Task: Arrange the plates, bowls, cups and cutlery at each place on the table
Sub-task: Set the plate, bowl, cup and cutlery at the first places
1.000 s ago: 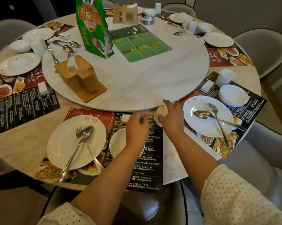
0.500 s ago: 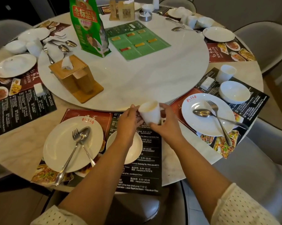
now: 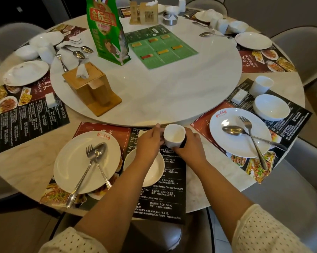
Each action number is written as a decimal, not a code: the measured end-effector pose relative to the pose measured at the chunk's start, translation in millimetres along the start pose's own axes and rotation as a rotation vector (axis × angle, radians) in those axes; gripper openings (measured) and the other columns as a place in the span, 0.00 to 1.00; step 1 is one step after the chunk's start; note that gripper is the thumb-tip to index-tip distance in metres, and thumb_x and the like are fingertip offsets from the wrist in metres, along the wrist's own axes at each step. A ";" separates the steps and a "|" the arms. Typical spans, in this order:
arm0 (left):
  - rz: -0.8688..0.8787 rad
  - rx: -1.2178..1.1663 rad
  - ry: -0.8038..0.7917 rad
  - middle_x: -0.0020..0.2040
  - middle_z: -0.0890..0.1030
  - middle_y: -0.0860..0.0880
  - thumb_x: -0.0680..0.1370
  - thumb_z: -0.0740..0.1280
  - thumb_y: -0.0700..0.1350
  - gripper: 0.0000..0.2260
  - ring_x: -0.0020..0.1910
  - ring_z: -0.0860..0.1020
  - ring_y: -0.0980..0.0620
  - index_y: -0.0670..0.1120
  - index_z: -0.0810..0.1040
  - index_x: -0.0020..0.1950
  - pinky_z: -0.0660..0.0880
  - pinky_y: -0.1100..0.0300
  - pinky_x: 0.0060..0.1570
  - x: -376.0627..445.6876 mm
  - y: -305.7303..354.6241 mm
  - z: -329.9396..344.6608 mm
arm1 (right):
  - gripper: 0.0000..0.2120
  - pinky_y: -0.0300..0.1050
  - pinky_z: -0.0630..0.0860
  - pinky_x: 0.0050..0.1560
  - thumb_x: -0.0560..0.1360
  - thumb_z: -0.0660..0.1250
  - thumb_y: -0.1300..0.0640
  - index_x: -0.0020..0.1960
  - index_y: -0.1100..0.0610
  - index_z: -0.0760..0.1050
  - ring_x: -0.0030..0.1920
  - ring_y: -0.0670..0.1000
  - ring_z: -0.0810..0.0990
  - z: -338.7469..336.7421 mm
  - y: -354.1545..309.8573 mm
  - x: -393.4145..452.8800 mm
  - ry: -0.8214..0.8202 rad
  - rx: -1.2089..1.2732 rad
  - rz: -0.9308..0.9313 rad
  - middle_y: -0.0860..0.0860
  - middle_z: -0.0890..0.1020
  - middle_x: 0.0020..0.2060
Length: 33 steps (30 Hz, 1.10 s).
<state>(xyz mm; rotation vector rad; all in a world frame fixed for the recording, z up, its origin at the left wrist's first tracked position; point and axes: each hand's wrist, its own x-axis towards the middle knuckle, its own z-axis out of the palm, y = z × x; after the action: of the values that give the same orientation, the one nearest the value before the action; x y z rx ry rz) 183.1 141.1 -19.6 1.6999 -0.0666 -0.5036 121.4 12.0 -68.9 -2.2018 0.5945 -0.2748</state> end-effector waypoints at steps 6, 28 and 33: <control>0.011 0.055 -0.009 0.50 0.83 0.48 0.82 0.58 0.52 0.11 0.53 0.81 0.49 0.53 0.79 0.48 0.75 0.49 0.61 -4.1 2.1 -5.1 | 0.32 0.42 0.68 0.51 0.67 0.74 0.57 0.68 0.54 0.65 0.62 0.54 0.70 -3.3 -7.4 -6.7 0.008 0.004 0.013 0.52 0.76 0.60; 0.119 0.359 0.227 0.65 0.77 0.49 0.80 0.60 0.41 0.15 0.64 0.73 0.50 0.47 0.76 0.66 0.69 0.58 0.62 -80.8 -27.9 -78.4 | 0.04 0.44 0.83 0.36 0.74 0.69 0.59 0.49 0.54 0.77 0.34 0.49 0.84 30.8 -48.6 -108.8 0.103 0.465 0.370 0.52 0.83 0.42; 0.154 0.366 0.237 0.64 0.77 0.49 0.79 0.60 0.40 0.15 0.63 0.73 0.50 0.49 0.76 0.65 0.69 0.59 0.60 -76.1 -23.2 -73.5 | 0.06 0.45 0.80 0.43 0.73 0.68 0.56 0.50 0.52 0.76 0.41 0.49 0.82 19.4 -49.6 -103.7 0.154 0.392 0.363 0.48 0.82 0.42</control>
<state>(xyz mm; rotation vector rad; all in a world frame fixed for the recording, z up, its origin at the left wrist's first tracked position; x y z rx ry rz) 135.8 238.3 -11.9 2.0822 -0.1228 -0.1775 55.2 104.4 -43.0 -1.6725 0.9263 -0.3379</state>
